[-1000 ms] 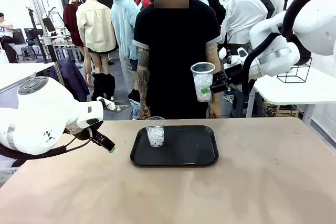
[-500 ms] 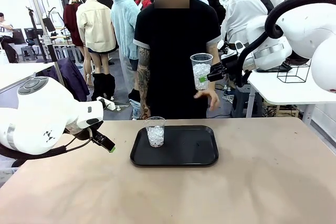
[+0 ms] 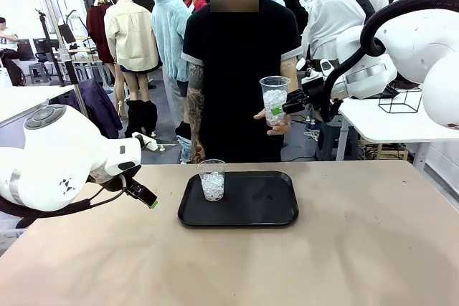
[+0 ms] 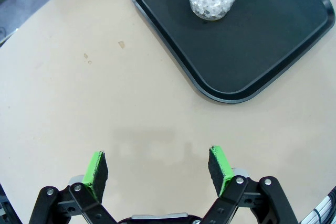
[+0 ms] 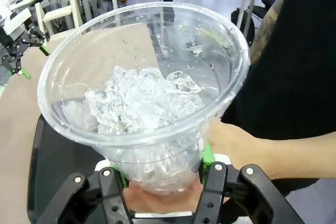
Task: Pour the drink into the iced cup.
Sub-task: Open the gripper to release the iced cup you were holding, then pick up the iced cup indicated by the human and present it to them.
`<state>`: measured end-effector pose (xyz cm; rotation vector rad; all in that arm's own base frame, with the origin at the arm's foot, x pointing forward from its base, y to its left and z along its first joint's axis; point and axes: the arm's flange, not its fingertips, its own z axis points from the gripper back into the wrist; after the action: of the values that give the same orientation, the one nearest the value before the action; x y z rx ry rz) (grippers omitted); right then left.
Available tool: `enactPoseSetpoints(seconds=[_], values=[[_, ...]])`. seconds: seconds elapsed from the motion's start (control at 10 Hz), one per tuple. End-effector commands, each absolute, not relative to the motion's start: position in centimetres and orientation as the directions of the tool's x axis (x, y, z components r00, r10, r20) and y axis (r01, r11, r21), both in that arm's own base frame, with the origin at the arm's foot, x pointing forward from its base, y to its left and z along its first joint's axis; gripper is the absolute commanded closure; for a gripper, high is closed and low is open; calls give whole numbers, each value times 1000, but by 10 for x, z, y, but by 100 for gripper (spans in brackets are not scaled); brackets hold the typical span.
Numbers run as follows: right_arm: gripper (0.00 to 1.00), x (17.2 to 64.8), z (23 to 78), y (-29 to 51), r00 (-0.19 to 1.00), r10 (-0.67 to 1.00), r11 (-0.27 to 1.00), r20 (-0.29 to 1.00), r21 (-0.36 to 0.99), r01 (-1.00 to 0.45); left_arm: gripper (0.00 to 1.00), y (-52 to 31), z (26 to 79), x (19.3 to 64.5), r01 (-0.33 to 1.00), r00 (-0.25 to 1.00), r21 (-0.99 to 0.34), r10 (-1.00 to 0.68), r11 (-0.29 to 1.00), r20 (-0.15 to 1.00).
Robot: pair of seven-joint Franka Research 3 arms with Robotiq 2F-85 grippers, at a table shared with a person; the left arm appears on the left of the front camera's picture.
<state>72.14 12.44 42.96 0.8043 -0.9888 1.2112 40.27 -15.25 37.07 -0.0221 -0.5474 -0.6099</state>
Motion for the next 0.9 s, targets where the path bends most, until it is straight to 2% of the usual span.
enactPoseSetpoints(seconds=[0.0, 0.8], values=[[42, 720, 434, 125, 51, 373, 190, 927, -23, -981, 0, -151, 371, 403, 547, 684, 137, -535, 826, 496], [42, 721, 434, 125, 55, 370, 187, 927, -16, -982, 0, -151, 371, 403, 547, 684, 137, -535, 826, 496]])
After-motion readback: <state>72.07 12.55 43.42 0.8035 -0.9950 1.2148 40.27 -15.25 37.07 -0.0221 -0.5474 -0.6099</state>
